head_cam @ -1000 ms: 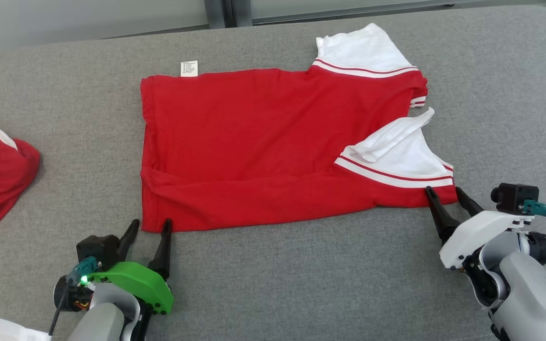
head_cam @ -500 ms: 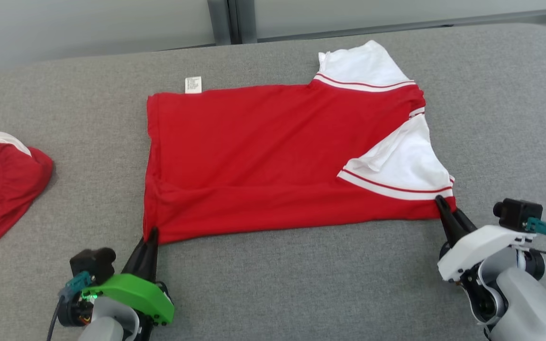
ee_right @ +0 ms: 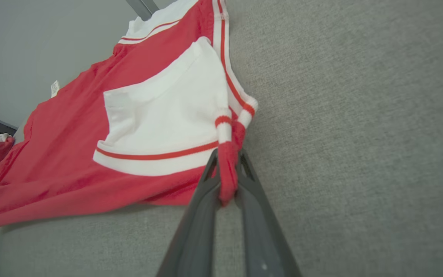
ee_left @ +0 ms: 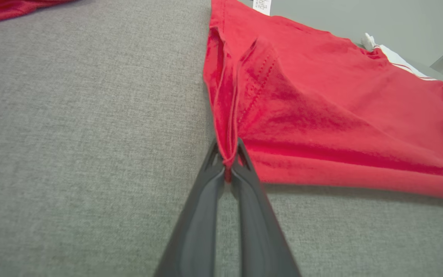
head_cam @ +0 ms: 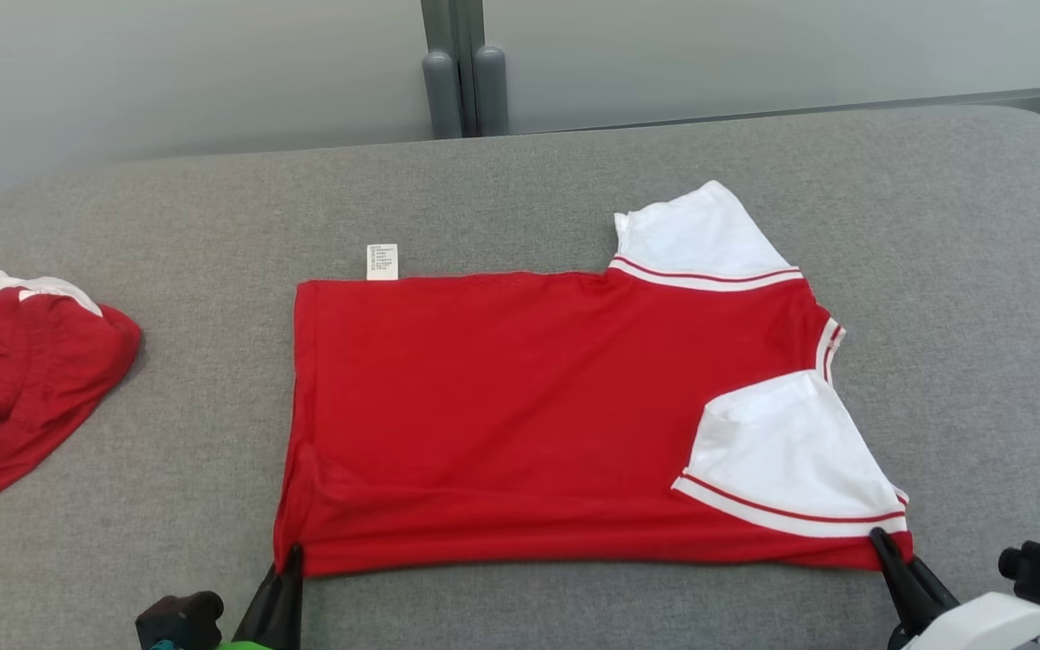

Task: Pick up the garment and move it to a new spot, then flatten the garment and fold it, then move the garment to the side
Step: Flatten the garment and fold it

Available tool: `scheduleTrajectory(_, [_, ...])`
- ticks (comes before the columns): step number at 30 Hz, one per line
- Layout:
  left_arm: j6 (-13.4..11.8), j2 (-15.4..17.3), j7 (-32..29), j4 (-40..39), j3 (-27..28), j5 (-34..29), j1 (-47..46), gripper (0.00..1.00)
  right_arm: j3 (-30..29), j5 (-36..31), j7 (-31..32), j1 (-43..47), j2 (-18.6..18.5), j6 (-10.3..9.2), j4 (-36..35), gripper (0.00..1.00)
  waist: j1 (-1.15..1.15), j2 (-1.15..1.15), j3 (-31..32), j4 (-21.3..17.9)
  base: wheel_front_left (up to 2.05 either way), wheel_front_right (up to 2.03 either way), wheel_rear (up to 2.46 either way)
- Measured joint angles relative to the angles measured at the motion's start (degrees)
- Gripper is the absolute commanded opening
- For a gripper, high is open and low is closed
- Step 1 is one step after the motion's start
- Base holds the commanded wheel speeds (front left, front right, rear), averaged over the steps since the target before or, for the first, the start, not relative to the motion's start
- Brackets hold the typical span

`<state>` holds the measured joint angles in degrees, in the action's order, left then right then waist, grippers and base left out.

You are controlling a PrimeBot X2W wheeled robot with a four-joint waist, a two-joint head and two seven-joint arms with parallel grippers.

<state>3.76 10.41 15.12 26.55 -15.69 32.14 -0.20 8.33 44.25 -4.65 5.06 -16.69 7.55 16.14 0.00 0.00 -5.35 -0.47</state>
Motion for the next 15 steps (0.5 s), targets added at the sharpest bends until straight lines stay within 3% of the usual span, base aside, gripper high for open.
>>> scheduleTrajectory(2, [-0.25,-0.15,0.0,-0.29,0.07,-0.01,0.8,0.0,-2.46,-0.53,1.78,2.34,1.66,0.0,-2.22,0.0,0.0,0.0,0.09,-0.14,0.0,0.0,0.0])
scheduleTrajectory(3, [-0.25,-0.15,0.0,-0.19,0.01,-0.04,1.09,0.0,-3.37,-0.7,2.35,2.96,2.45,0.0,-2.97,0.09,0.0,0.0,0.16,-0.25,0.0,0.0,0.0])
scheduleTrajectory(4, [-0.26,-0.12,0.0,-0.13,-0.02,-0.35,1.32,0.37,-4.03,-1.83,2.99,3.39,3.03,0.0,-3.76,0.46,0.0,0.0,0.27,-0.39,0.0,0.0,0.0])
scheduleTrajectory(5, [-0.27,-0.11,0.0,-0.14,-0.03,-0.67,1.38,0.93,-4.77,-2.76,3.43,3.7,3.52,-0.01,-4.58,1.0,0.0,0.0,0.39,-0.51,0.0,0.0,0.0])
scheduleTrajectory(6, [-0.35,-0.12,0.0,-0.19,-0.03,-0.97,1.38,1.0,-5.47,-3.04,3.83,3.86,4.04,-0.01,-5.11,1.0,0.0,0.0,0.53,-0.59,0.0,0.0,0.0])
scheduleTrajectory(15, [-1.65,-0.62,0.0,-6.58,4.8,-7.32,1.38,1.0,-7.58,-11.55,0.92,1.97,6.6,-0.05,-10.87,1.0,0.0,0.0,2.41,-0.89,0.0,0.0,0.0])
